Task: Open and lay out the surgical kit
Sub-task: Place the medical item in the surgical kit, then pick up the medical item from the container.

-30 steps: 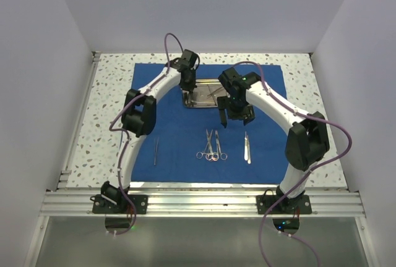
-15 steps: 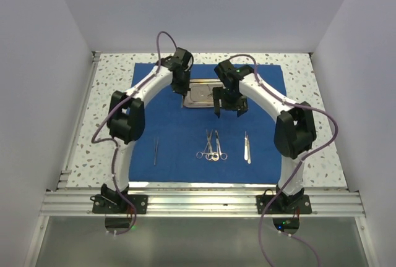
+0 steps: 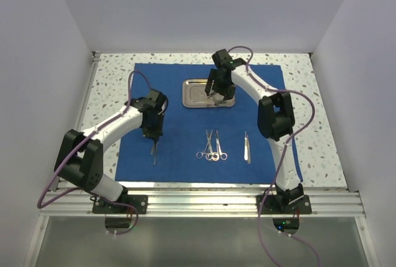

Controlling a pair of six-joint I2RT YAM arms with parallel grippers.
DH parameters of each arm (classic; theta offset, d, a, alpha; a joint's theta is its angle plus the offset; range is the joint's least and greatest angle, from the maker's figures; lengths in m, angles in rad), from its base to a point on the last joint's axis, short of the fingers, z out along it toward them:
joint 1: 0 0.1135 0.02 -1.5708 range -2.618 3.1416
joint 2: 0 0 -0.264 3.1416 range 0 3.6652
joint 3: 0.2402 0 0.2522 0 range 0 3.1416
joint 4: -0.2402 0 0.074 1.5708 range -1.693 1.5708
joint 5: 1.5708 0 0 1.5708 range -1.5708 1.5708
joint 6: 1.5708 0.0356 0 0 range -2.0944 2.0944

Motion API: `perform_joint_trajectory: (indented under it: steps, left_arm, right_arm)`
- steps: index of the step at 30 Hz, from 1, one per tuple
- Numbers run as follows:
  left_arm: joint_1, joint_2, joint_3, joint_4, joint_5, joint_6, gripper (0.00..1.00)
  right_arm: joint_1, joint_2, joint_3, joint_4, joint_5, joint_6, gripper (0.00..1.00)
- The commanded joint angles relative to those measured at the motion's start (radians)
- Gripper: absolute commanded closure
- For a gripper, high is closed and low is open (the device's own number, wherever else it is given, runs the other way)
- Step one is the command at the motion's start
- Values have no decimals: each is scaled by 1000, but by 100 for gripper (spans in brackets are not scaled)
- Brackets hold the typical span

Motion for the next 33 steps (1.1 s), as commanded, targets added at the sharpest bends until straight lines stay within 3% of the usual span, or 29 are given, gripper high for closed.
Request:
perform_joint_trajectory:
  steps: [1, 4, 6, 8, 9, 14, 26, 31, 33]
  left_arm:
    - [4, -48, -101, 60, -3, -32, 100]
    - [4, -37, -135, 63, -36, -55, 100]
    - [4, -28, -147, 66, -40, -64, 83]
    - [5, -32, -152, 65, -38, -69, 23]
    - [5, -37, -153, 65, -43, -70, 1]
    - [5, -51, -143, 55, -55, -78, 0]
    - [11, -69, -103, -1, -66, -79, 0]
    - [22, -81, -60, -30, -61, -78, 0]
    - [25, -83, -46, -38, -58, -78, 0]
  right_arm:
    - [-11, 67, 153, 63, 55, 100, 23]
    - [-10, 109, 247, 42, 123, 131, 26]
    - [-10, 129, 275, 51, 175, 141, 28]
    - [-10, 146, 290, 54, 218, 148, 30]
    - [-11, 154, 313, 43, 230, 148, 31]
    - [-11, 210, 402, -73, 299, 148, 33]
    - [-13, 276, 388, -81, 290, 190, 35]
    - [-13, 307, 387, -100, 290, 206, 45]
    - [-11, 318, 367, -109, 290, 212, 57]
